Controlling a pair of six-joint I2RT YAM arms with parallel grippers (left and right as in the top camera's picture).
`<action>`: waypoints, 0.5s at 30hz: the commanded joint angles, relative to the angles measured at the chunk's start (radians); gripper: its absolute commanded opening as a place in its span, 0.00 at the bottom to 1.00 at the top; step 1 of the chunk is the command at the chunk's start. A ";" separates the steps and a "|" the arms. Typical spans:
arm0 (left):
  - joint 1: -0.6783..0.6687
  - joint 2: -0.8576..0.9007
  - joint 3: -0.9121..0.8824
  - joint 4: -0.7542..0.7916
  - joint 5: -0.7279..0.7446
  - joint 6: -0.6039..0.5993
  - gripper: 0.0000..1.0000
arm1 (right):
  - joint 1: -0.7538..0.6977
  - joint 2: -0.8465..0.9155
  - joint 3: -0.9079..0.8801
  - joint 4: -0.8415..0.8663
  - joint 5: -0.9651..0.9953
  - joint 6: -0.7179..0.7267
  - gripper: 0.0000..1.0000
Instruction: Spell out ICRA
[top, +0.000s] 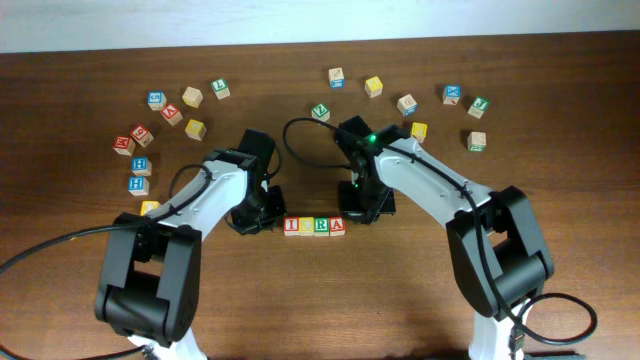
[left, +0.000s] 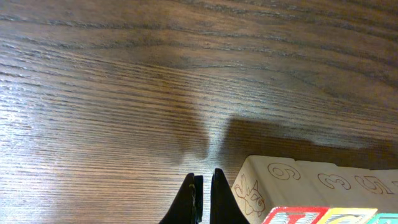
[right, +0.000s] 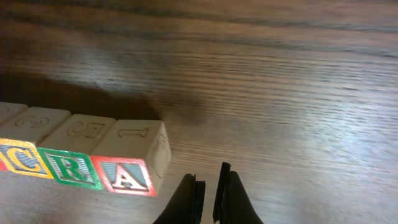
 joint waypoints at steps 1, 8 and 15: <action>-0.002 0.008 -0.006 0.001 0.031 0.013 0.00 | 0.028 -0.009 -0.043 0.046 -0.060 -0.005 0.04; -0.005 0.008 -0.006 0.000 0.035 0.013 0.00 | 0.035 -0.009 -0.045 0.060 -0.097 0.006 0.04; -0.005 0.008 -0.006 -0.004 0.049 0.013 0.00 | 0.035 -0.009 -0.045 0.074 -0.096 0.005 0.04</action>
